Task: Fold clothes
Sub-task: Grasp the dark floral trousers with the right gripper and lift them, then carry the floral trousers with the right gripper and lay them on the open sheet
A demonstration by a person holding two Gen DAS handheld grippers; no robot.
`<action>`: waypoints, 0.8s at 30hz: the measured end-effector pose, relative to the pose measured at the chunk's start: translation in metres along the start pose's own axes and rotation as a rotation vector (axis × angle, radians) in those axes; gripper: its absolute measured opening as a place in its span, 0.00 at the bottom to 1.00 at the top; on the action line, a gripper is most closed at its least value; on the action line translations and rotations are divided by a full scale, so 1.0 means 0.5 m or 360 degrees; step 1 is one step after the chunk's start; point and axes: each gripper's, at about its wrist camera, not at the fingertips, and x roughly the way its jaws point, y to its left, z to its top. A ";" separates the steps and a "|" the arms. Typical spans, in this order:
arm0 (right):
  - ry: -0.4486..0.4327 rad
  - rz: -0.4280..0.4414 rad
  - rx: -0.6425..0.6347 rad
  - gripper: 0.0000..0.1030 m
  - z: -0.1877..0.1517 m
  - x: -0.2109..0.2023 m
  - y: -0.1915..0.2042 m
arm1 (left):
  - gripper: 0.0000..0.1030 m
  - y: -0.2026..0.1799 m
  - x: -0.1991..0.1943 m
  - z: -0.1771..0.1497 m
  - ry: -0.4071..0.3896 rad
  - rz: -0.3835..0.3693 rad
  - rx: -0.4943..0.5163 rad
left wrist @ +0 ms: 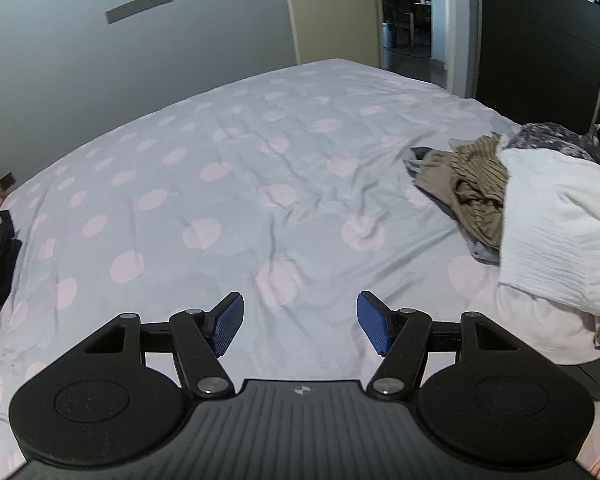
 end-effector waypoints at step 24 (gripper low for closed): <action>-0.0821 0.1386 -0.0488 0.03 0.154 -0.801 0.508 | 0.72 0.326 -0.260 -0.027 -0.0314 0.0594 -0.0331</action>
